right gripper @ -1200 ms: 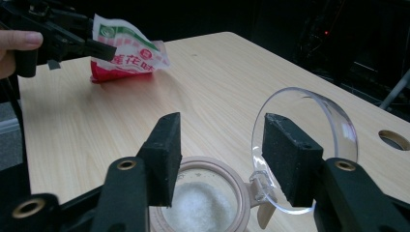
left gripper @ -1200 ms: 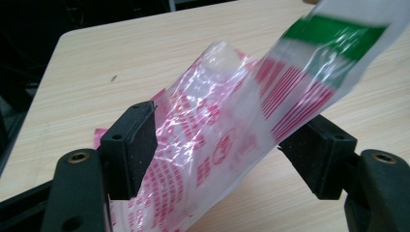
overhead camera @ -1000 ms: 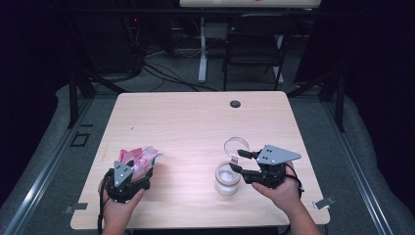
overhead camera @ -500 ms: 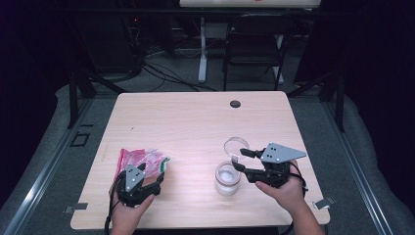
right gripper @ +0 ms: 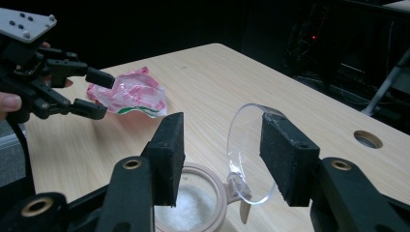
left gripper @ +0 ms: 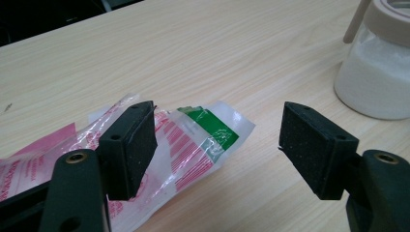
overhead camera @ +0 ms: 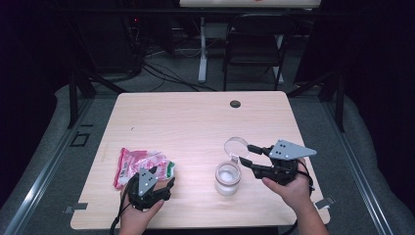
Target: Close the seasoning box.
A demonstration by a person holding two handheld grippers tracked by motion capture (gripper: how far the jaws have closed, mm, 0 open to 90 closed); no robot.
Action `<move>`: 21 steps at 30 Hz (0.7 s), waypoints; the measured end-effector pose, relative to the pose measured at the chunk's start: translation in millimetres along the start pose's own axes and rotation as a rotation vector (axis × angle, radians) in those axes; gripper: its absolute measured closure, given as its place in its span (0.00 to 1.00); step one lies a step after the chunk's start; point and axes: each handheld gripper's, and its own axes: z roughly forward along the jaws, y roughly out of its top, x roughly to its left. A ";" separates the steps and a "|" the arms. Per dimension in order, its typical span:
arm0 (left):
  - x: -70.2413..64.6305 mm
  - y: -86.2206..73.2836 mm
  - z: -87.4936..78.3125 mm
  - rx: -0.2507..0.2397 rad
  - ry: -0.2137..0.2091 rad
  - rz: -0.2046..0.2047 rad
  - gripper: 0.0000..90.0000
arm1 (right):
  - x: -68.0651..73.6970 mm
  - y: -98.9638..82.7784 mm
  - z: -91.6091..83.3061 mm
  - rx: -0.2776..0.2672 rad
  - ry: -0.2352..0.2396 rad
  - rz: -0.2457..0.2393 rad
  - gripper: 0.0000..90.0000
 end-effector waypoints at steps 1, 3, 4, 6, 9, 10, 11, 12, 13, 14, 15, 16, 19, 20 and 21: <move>-0.4 -0.2 0.5 0.003 -0.003 0.005 0.33 | -1.7 -0.5 -1.0 -0.001 -0.006 0.007 0.57; -1.1 -0.5 1.3 0.006 -0.009 0.006 0.34 | -4.9 -1.6 -2.3 -0.004 -0.015 0.016 0.58; -1.4 -0.7 1.6 0.005 -0.009 0.006 0.34 | -6.4 -2.2 -3.1 -0.002 -0.019 0.021 0.58; -1.9 -0.8 1.9 0.005 -0.013 0.006 0.35 | -9.7 -3.7 -4.1 -0.002 -0.032 0.031 0.60; -1.1 -0.6 1.1 -0.003 -0.027 -0.016 0.36 | -15.0 -6.2 -5.6 0.002 -0.050 0.048 0.62; -0.6 -0.5 0.8 -0.006 -0.029 -0.020 0.37 | -17.1 -7.6 -5.7 0.003 -0.061 0.056 0.63; -0.2 -0.6 0.5 -0.009 -0.028 -0.022 0.37 | -19.9 -9.5 -5.6 0.004 -0.075 0.064 0.65; -0.1 -0.8 0.1 -0.015 -0.025 -0.027 0.38 | -21.9 -11.0 -5.8 0.010 -0.088 0.071 0.66; 0.3 -0.8 -0.5 -0.015 -0.024 -0.026 0.39 | -23.8 -12.6 -5.5 0.008 -0.098 0.080 0.69; 0.9 -1.0 -1.0 -0.015 -0.020 -0.022 0.40 | -25.4 -13.6 -5.8 0.013 -0.108 0.081 0.71; 1.1 -1.1 -1.3 -0.016 -0.017 -0.023 0.41 | -27.6 -15.6 -5.3 0.015 -0.120 0.089 0.74; 1.2 -1.2 -1.5 -0.017 -0.014 -0.023 0.42 | -29.0 -17.5 -4.7 0.016 -0.133 0.093 0.77; 1.2 -1.5 -1.9 -0.020 -0.011 -0.022 0.45 | -34.4 -23.7 -1.3 0.040 -0.154 0.107 0.86; 1.1 -1.7 -2.0 -0.021 -0.011 -0.022 0.45 | -35.9 -25.6 0.3 0.041 -0.165 0.112 0.89; 0.8 -1.9 -2.2 -0.023 -0.011 -0.023 0.45 | -37.1 -26.6 1.2 0.046 -0.171 0.116 0.91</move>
